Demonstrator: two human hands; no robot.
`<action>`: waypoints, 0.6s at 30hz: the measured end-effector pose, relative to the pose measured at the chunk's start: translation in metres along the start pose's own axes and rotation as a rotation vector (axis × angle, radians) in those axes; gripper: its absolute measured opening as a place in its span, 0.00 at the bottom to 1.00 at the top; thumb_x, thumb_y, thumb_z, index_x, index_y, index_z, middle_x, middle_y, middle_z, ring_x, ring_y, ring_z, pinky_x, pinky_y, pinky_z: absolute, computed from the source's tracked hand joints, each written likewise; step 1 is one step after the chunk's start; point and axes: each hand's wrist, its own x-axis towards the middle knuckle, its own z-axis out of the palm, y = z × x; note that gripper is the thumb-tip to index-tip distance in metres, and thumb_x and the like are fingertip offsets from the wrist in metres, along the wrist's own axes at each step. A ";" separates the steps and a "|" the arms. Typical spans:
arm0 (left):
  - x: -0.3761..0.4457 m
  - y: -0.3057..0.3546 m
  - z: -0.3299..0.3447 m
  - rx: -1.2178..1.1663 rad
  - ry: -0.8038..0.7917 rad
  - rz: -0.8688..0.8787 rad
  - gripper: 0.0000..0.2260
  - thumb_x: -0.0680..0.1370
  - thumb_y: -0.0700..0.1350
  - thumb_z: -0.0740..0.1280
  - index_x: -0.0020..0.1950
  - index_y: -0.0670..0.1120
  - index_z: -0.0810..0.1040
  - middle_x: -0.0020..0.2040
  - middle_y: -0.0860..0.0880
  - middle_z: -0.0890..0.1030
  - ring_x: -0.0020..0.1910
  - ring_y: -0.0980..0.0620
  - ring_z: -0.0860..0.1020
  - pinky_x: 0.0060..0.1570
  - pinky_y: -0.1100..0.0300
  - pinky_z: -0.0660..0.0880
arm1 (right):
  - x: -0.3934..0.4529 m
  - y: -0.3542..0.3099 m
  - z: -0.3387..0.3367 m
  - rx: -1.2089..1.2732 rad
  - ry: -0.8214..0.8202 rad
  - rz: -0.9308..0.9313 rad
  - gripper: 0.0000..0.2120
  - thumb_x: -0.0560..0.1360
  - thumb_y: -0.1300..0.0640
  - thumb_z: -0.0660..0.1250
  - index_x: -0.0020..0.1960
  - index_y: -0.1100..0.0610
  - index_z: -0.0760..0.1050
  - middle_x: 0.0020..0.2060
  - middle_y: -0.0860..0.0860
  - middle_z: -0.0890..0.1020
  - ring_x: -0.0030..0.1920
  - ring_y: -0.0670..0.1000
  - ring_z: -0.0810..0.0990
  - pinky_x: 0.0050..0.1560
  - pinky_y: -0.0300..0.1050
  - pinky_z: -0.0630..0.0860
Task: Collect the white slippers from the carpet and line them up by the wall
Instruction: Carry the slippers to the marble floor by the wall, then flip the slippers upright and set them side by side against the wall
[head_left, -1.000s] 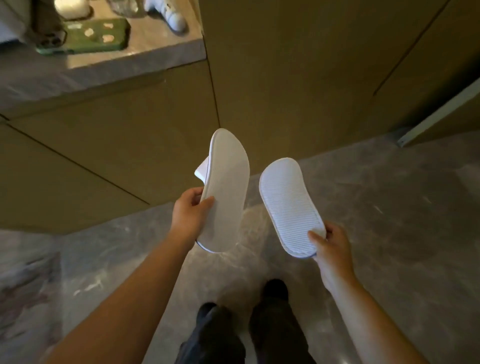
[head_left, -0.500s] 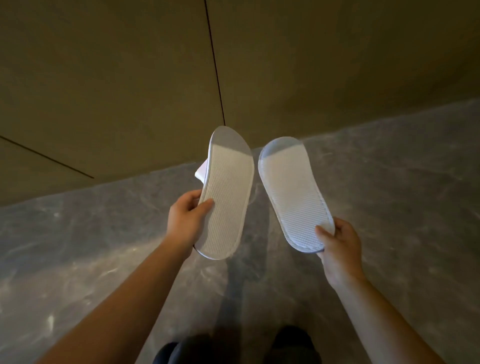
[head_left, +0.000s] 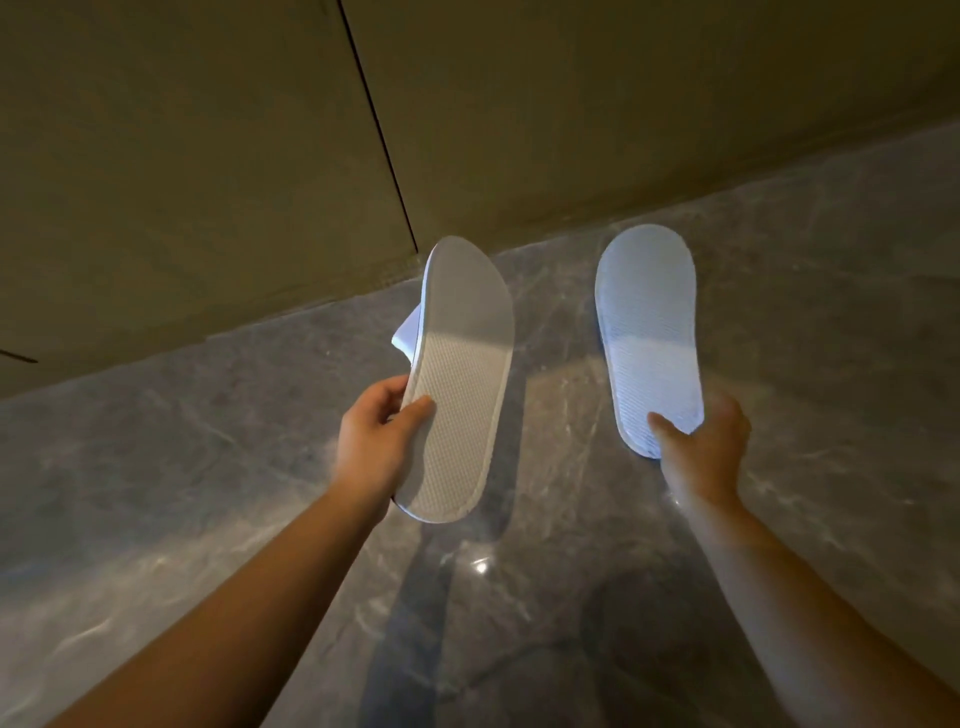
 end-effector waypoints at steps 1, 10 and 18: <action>-0.002 -0.001 0.001 0.004 -0.011 0.007 0.07 0.72 0.42 0.65 0.49 0.51 0.76 0.43 0.54 0.79 0.42 0.54 0.78 0.37 0.61 0.72 | -0.007 -0.007 0.003 0.003 -0.031 -0.038 0.28 0.67 0.62 0.71 0.63 0.65 0.64 0.63 0.64 0.69 0.63 0.63 0.68 0.64 0.60 0.68; -0.020 0.008 0.016 -0.062 -0.370 0.149 0.13 0.73 0.37 0.63 0.47 0.57 0.72 0.47 0.54 0.78 0.43 0.59 0.77 0.40 0.71 0.75 | -0.069 -0.073 0.069 0.467 -0.474 0.135 0.41 0.59 0.49 0.74 0.66 0.55 0.57 0.64 0.59 0.70 0.60 0.58 0.74 0.62 0.60 0.72; -0.025 -0.001 -0.008 -0.143 -0.420 -0.103 0.21 0.69 0.53 0.68 0.60 0.58 0.67 0.65 0.51 0.69 0.63 0.49 0.69 0.63 0.48 0.68 | -0.080 -0.068 0.059 0.748 -0.738 0.283 0.23 0.71 0.55 0.63 0.64 0.57 0.64 0.49 0.58 0.75 0.47 0.55 0.77 0.45 0.49 0.75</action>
